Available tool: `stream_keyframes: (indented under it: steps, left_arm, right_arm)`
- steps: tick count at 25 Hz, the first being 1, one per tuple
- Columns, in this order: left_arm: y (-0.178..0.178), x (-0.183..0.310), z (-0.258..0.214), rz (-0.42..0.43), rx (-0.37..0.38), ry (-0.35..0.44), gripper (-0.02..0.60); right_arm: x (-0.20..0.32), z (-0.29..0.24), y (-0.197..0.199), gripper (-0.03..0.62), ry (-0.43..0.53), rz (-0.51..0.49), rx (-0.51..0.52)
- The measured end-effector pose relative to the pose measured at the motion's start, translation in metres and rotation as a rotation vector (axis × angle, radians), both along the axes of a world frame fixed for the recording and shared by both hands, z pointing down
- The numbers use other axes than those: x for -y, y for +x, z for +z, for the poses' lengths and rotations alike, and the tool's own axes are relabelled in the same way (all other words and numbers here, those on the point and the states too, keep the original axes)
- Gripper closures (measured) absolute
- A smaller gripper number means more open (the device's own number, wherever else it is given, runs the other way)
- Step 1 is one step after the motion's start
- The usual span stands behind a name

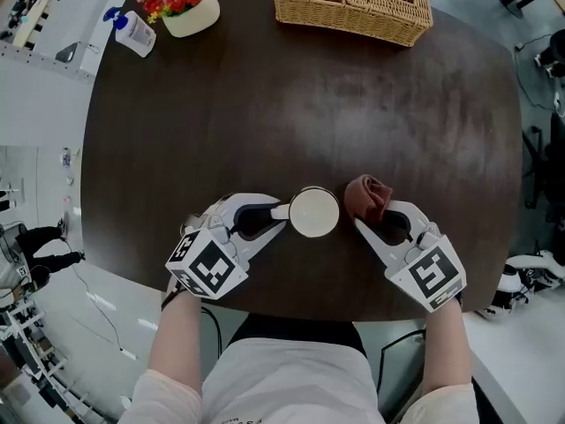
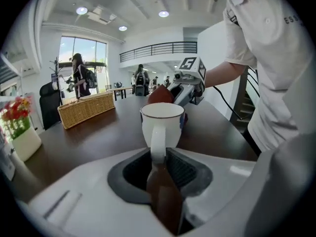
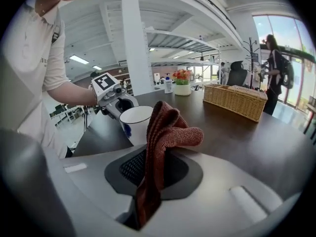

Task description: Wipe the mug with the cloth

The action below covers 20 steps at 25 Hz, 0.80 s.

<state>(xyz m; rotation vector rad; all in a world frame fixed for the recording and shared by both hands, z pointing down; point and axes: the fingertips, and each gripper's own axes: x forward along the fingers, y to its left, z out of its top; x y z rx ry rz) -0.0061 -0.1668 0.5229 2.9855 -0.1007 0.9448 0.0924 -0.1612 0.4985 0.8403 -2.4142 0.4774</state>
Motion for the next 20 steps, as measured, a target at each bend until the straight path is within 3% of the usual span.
stream_keyframes:
  steps: [7,14,20]
  left_arm:
    - [0.007,-0.001,-0.007,0.116,-0.094,0.009,0.499]
    - [0.006,-0.005,-0.015,0.102,-0.199,-0.043,0.511]
    - [0.008,-0.009,-0.026,0.121,-0.246,-0.005,0.515]
  right_arm:
    - [-0.017,0.009,-0.010,0.513,-0.017,0.079,-0.021]
    - [-0.029,0.009,-0.004,0.513,-0.047,0.136,-0.024]
    - [-0.031,0.017,-0.005,0.513,-0.042,0.152,-0.053]
